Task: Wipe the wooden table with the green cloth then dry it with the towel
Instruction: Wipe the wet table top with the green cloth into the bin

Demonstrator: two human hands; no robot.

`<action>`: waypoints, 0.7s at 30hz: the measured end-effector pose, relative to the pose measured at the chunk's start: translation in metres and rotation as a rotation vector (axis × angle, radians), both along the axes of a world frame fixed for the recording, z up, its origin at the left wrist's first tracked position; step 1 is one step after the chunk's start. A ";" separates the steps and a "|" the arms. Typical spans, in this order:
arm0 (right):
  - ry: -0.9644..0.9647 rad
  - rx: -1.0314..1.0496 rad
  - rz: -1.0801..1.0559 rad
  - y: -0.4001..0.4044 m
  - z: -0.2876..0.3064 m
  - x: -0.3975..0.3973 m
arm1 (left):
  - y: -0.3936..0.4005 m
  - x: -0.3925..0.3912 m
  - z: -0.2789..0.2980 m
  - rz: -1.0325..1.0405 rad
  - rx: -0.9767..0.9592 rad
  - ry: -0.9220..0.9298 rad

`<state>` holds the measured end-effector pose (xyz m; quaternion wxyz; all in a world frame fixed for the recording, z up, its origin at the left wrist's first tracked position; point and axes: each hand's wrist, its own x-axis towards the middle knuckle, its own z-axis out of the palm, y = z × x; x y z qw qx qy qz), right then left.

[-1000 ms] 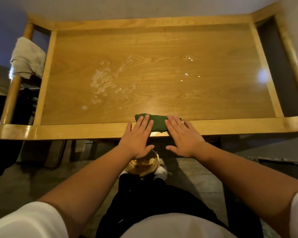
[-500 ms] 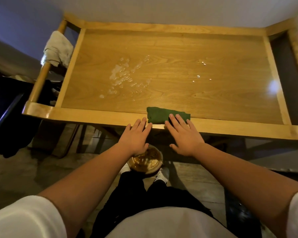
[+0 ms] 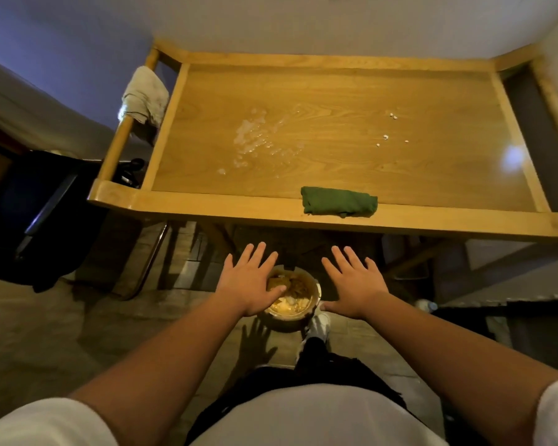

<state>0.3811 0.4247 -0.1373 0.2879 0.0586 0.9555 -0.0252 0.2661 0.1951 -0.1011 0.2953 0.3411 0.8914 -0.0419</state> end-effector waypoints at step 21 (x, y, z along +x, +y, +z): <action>-0.077 -0.248 -0.643 -0.083 -0.093 0.036 | -0.067 0.032 -0.102 0.211 -0.020 -0.177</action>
